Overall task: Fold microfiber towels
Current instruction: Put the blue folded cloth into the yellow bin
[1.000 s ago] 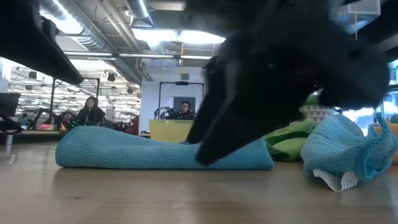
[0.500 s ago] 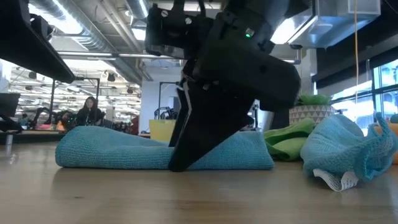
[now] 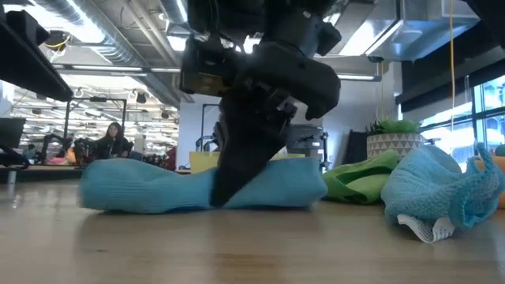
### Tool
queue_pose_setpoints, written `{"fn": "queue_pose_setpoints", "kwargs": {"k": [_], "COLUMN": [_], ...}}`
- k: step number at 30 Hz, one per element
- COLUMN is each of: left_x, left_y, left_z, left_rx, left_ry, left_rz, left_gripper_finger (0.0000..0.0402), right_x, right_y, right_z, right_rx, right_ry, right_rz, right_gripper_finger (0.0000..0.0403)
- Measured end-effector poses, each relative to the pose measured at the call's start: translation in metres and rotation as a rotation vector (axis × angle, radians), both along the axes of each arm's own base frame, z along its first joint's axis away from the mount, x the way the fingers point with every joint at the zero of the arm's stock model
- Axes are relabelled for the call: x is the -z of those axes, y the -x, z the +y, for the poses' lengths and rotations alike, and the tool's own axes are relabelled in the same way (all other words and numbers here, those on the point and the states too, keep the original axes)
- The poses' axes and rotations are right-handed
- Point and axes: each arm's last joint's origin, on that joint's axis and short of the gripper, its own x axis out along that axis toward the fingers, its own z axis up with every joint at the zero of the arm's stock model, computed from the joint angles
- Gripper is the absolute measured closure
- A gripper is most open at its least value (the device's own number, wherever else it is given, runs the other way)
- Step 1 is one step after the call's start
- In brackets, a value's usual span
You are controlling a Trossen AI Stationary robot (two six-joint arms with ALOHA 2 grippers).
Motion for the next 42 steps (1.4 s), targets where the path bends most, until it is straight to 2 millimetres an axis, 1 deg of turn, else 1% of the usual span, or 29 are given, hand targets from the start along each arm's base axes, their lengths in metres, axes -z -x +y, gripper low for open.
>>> {"fn": "queue_pose_setpoints", "kwargs": {"k": [3, 7, 11, 14, 17, 19, 22, 24, 26, 27, 29, 31, 34, 37, 40, 41, 42], "left_x": [0.000, 0.000, 0.000, 0.000, 0.000, 0.000, 0.000, 0.000, 0.000, 0.000, 0.000, 0.000, 0.000, 0.000, 0.000, 0.000, 0.000], "left_y": [0.002, 0.004, 0.005, 0.006, 0.007, 0.008, 0.008, 0.008, 0.008, 0.008, 0.008, 0.008, 0.008, 0.008, 0.009, 0.009, 0.010], "left_z": [-0.002, -0.004, -0.005, -0.005, -0.006, -0.007, -0.007, -0.007, -0.007, -0.007, -0.007, -0.007, -0.007, -0.007, -0.008, -0.008, -0.009], "left_rx": [0.008, 0.014, 0.015, 0.011, 0.014, 0.019, 0.019, 0.018, 0.017, 0.017, 0.017, 0.017, 0.017, 0.018, 0.014, 0.012, 0.013], "left_ry": [0.002, 0.006, 0.014, 0.022, 0.024, 0.025, 0.026, 0.028, 0.028, 0.028, 0.028, 0.028, 0.028, 0.031, 0.050, 0.055, 0.058], "left_rz": [-0.001, -0.002, -0.004, -0.006, -0.003, -0.003, -0.004, -0.004, -0.005, -0.005, -0.005, -0.004, -0.005, -0.002, -0.002, -0.004, -0.006], "left_gripper_finger": [0.0324, 0.0324, 0.0324, 0.0324, 0.0324, 0.0324, 0.0324, 0.0324, 0.0324, 0.0324, 0.0324, 0.0324, 0.0324, 0.0324, 0.0324, 0.0324, 0.0324], "right_x": [-0.020, -0.067, -0.089, -0.116, -0.141, -0.160, -0.187, -0.196, -0.200, -0.200, -0.194, -0.177, -0.138, -0.090, -0.040, -0.028, -0.021], "right_y": [-0.001, -0.006, -0.009, -0.012, -0.007, -0.004, 0.004, 0.009, 0.014, 0.017, 0.019, 0.018, 0.009, -0.003, -0.009, -0.009, -0.009], "right_z": [-0.030, -0.078, -0.126, -0.161, -0.195, -0.218, -0.251, -0.271, -0.289, -0.296, -0.308, -0.316, -0.320, -0.318, -0.317, -0.317, -0.318], "right_rx": [0.040, 0.107, 0.153, 0.173, 0.213, 0.242, 0.280, 0.274, 0.272, 0.274, 0.272, 0.259, 0.243, 0.204, 0.175, 0.171, 0.177], "right_ry": [0.045, 0.098, 0.149, 0.185, 0.224, 0.251, 0.379, 0.490, 0.552, 0.564, 0.563, 0.518, 0.390, 0.313, 0.263, 0.250, 0.240], "right_rz": [0.018, -0.040, -0.034, -0.115, -0.135, -0.185, -0.251, -0.271, -0.286, -0.284, -0.266, -0.212, -0.125, -0.003, 0.127, 0.161, 0.179], "right_gripper_finger": [0.0391, 0.0391, 0.0391, 0.0391, 0.0391, 0.0391, 0.0391, 0.0391, 0.0391, 0.0391, 0.0391, 0.0391, 0.0391, 0.0389, 0.0366, 0.0356, 0.0344]}}
